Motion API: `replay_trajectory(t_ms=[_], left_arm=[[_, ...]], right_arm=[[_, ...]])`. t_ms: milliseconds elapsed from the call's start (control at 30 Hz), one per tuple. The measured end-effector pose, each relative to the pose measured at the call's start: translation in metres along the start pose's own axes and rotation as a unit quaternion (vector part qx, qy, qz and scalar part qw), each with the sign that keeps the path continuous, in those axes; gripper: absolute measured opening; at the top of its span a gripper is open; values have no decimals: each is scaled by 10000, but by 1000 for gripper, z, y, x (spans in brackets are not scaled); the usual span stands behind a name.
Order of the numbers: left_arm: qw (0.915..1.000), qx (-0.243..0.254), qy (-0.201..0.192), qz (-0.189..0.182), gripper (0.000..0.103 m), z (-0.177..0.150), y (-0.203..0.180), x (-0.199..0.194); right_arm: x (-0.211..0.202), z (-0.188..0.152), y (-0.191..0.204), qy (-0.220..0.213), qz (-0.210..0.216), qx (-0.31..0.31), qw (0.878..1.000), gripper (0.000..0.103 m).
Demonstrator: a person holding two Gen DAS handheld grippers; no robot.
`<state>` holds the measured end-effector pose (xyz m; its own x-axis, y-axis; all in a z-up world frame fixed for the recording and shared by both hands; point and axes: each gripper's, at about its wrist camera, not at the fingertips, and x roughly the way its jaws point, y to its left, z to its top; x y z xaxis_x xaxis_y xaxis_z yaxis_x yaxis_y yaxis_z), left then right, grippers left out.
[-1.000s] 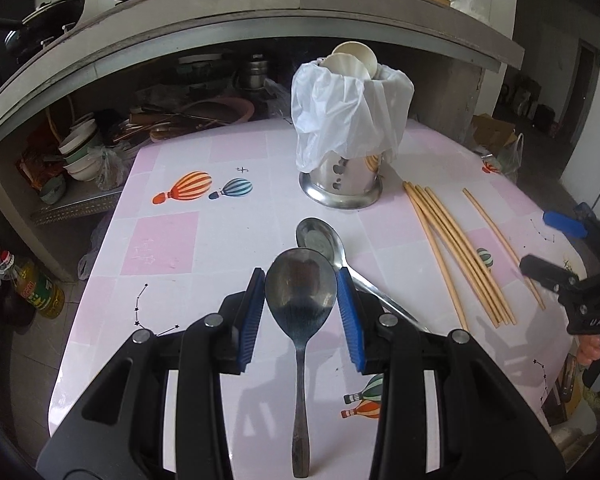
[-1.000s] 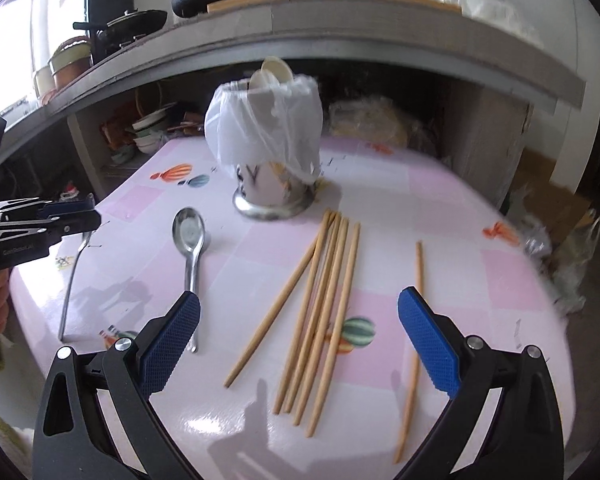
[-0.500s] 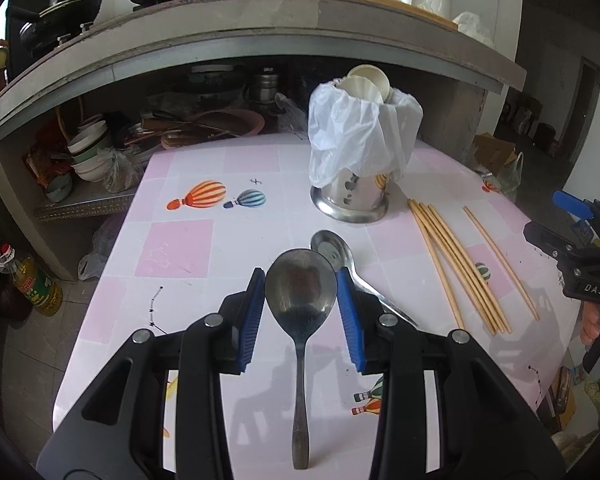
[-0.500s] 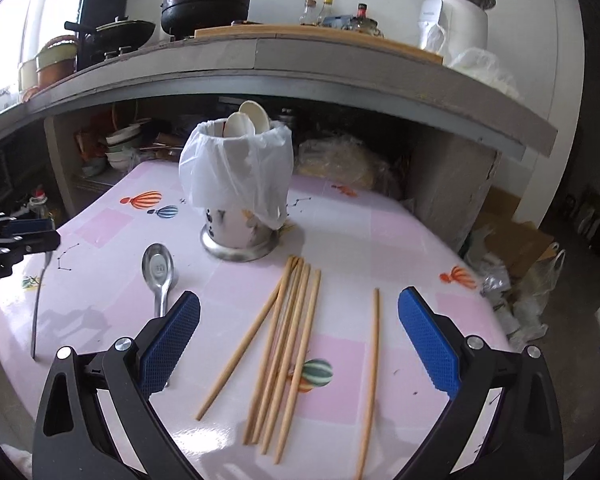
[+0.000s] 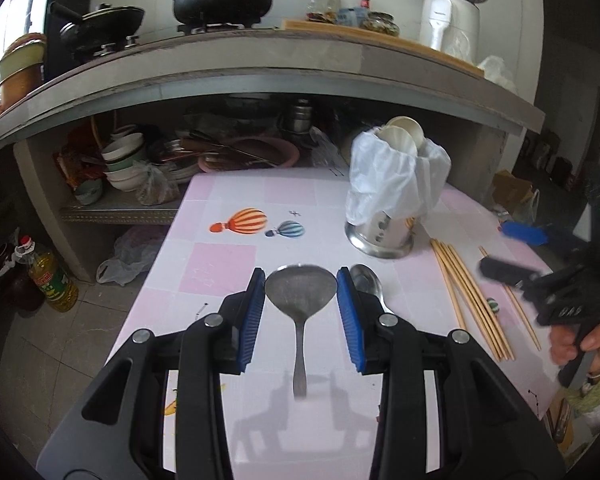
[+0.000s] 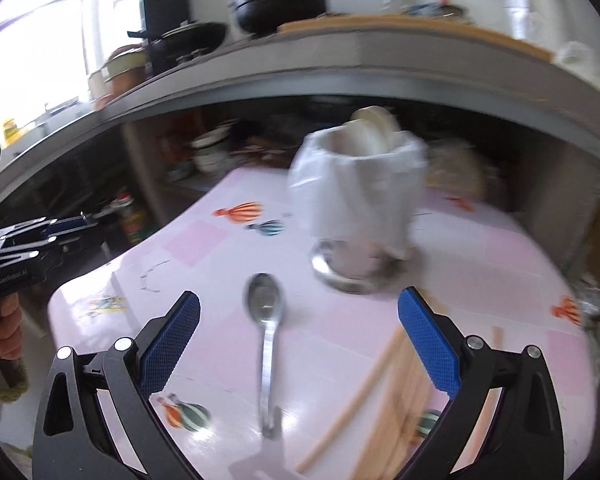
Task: Organize utensils
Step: 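Grasp the large steel serving spoon with the right tool while the left tool holds the small spoon, then carry both steel spoons up toward the bagged holder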
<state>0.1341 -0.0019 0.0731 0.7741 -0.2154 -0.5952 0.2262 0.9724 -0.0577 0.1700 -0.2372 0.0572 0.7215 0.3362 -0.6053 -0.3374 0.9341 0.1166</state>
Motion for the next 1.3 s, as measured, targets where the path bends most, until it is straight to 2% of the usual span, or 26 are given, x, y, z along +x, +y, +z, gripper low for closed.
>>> replay_trajectory(t_ms=[133,333,600,933,1167,1300], left_arm=[[9999,-119,-65,92,35,0,10,-4],[9992,-278,-172,208,35,3,26,-9],[9986,-421,-170,266,35,1,38,-6],[9981,-549,-146,230,35,-3,46,0],[9981,-550,-154,228,35,-3,47,1],[9981,-554,-157,222,35,-3,47,0]], right_arm=[[32,6,16,212,266,-90,9994,96],[73,11,23,519,434,-46,9977,95],[117,9,30,1016,295,-128,9943,78],[148,6,36,1393,93,-347,9896,74],[159,-1,40,1564,-105,-493,9864,52],[161,-2,40,1608,-139,-512,9856,45]])
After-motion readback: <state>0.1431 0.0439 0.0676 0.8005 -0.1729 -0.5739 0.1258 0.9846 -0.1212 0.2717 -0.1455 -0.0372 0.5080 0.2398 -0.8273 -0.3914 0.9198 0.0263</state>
